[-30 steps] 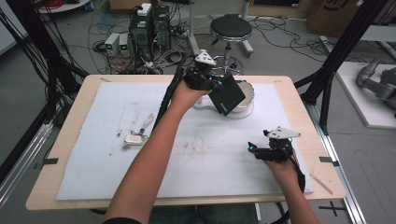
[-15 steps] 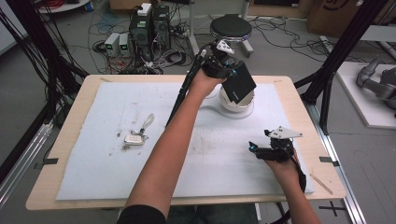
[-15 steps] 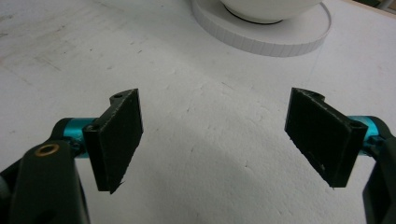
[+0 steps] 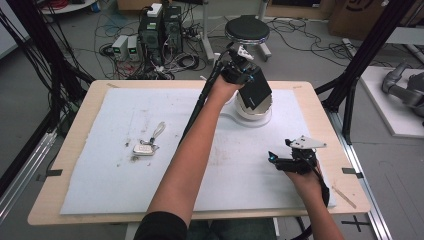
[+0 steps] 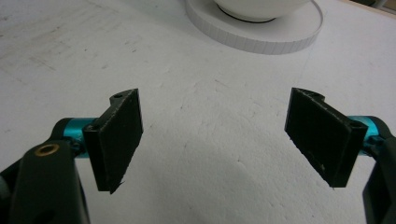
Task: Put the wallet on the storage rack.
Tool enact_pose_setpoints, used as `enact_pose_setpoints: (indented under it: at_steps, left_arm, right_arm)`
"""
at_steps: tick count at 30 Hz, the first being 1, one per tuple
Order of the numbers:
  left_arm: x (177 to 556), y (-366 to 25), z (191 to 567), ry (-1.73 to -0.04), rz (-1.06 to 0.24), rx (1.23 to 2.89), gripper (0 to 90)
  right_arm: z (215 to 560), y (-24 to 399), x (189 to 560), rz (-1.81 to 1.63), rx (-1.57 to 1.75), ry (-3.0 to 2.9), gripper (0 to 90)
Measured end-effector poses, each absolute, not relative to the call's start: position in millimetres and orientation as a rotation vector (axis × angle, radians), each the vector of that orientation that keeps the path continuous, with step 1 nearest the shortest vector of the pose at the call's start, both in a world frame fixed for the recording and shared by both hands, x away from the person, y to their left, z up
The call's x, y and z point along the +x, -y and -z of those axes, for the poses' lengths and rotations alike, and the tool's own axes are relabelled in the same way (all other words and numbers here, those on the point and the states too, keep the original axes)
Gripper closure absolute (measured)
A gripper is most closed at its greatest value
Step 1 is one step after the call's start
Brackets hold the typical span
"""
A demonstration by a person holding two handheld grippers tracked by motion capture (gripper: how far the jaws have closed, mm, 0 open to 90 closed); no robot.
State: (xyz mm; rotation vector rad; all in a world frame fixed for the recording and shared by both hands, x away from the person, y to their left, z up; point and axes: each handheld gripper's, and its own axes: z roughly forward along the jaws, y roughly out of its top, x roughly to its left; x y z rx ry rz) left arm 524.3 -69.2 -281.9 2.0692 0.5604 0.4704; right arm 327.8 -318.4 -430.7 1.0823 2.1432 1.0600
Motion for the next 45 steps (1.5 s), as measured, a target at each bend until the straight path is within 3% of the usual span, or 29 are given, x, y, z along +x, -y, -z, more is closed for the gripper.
enact_pose_setpoints:
  at_steps: [10,22,26,27,28,32,45]
  left_arm:
    - [529.1,78.0,297.8,-0.573,-0.547,2.127,82.3]
    - [525.4,93.4,320.8,-0.556,-0.552,2.184,79.9]
    - [524.8,94.4,323.4,-0.574,-0.531,2.166,56.3]
    - [524.9,94.0,323.7,-0.570,-0.519,2.164,56.3]
    - [523.6,92.4,323.3,-0.570,-0.514,2.171,49.1]
    - [515.2,90.6,316.4,-0.539,-0.514,2.144,39.9]
    - [474.3,68.3,285.5,-0.443,-0.476,2.067,29.5]
  right_arm:
    - [431.1,320.3,327.9,-1.062,1.085,-2.143,19.4]
    - [431.1,318.9,327.6,-1.060,1.080,-2.147,19.4]
    - [431.2,318.9,327.4,-1.058,1.082,-2.152,19.4]
    - [431.2,318.9,327.4,-1.058,1.082,-2.152,19.4]
    - [431.1,319.2,328.0,-1.061,1.078,-2.147,19.4]
    - [431.2,319.3,329.3,-1.064,1.069,-2.148,19.4]
    - [430.6,314.5,333.7,-1.072,1.049,-2.163,19.4]
